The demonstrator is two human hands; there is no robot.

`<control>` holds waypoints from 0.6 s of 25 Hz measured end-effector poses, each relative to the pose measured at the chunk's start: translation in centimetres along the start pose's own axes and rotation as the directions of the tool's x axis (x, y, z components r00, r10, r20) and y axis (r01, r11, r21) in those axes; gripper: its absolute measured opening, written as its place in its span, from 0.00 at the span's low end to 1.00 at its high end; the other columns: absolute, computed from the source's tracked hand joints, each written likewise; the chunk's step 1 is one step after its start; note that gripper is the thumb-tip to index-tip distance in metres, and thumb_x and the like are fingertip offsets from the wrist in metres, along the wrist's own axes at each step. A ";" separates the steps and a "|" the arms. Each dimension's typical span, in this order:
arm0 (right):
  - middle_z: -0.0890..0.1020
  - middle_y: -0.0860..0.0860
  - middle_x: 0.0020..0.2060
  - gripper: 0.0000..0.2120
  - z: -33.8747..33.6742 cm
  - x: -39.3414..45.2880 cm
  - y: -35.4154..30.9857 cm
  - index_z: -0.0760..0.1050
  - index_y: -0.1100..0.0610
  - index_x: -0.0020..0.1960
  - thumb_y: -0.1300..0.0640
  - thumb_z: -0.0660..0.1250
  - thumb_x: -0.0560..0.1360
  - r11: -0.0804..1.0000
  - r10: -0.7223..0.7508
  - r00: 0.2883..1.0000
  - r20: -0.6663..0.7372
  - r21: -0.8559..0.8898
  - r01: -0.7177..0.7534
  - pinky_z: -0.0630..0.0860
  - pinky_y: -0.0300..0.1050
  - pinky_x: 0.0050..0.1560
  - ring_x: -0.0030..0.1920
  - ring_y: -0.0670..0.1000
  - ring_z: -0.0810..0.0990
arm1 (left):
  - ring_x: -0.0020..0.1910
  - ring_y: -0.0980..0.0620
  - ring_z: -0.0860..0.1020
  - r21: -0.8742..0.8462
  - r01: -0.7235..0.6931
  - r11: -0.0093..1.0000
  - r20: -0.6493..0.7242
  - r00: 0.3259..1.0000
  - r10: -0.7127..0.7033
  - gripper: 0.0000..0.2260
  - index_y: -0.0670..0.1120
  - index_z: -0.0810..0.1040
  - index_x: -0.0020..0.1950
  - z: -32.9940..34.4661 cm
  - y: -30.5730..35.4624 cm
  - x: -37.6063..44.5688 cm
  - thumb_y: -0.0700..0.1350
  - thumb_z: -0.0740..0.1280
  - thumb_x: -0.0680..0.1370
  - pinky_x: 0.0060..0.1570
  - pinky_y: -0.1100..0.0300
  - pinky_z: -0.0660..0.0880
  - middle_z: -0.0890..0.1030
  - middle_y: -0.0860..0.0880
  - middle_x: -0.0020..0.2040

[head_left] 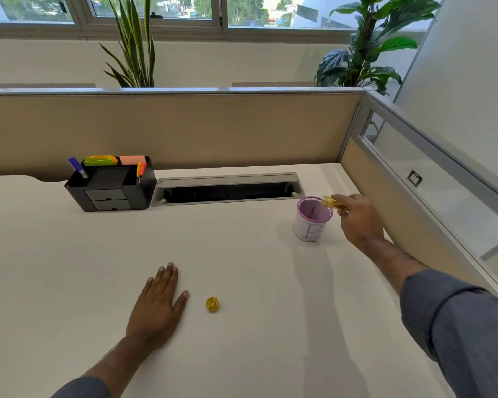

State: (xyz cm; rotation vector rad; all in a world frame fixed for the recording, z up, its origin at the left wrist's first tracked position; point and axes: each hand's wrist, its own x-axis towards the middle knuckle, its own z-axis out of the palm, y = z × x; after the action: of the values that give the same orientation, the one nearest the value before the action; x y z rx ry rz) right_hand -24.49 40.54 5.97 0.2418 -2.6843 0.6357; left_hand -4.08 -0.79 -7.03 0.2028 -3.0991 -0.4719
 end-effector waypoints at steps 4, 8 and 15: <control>0.81 0.59 0.45 0.17 -0.1 0.6 0.8 0.80 0.56 0.60 0.69 0.65 0.74 0.995 -0.075 0.996 0.043 -0.059 0.078 0.78 0.55 0.42 0.49 0.61 0.76 | 0.78 0.58 0.43 0.021 0.012 1.000 -0.003 1.000 -0.012 0.34 0.49 0.42 0.78 0.2 -0.3 0.1 0.65 0.40 0.77 0.77 0.58 0.43 0.46 0.55 0.80; 0.81 0.58 0.44 0.17 -0.4 1.1 1.3 0.80 0.57 0.60 0.69 0.65 0.74 0.987 -0.132 0.988 0.078 -0.085 0.139 0.78 0.53 0.42 0.48 0.60 0.76 | 0.78 0.58 0.44 0.023 0.021 1.000 -0.010 1.000 -0.021 0.33 0.51 0.43 0.78 0.5 -0.5 0.2 0.65 0.41 0.77 0.77 0.58 0.44 0.47 0.56 0.80; 0.80 0.60 0.43 0.18 -0.8 1.3 1.4 0.80 0.57 0.59 0.70 0.65 0.73 0.979 -0.141 0.982 0.129 -0.127 0.157 0.78 0.57 0.40 0.48 0.62 0.76 | 0.78 0.58 0.45 0.020 0.023 1.000 -0.017 1.000 -0.022 0.32 0.50 0.44 0.79 0.5 -0.6 0.4 0.63 0.41 0.78 0.77 0.58 0.44 0.48 0.55 0.80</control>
State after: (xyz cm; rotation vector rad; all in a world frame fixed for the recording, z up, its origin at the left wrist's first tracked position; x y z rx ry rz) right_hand -25.77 42.02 6.62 0.4522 -2.7762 0.4011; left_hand -4.39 -1.24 -7.68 0.2407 -3.0896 -0.4374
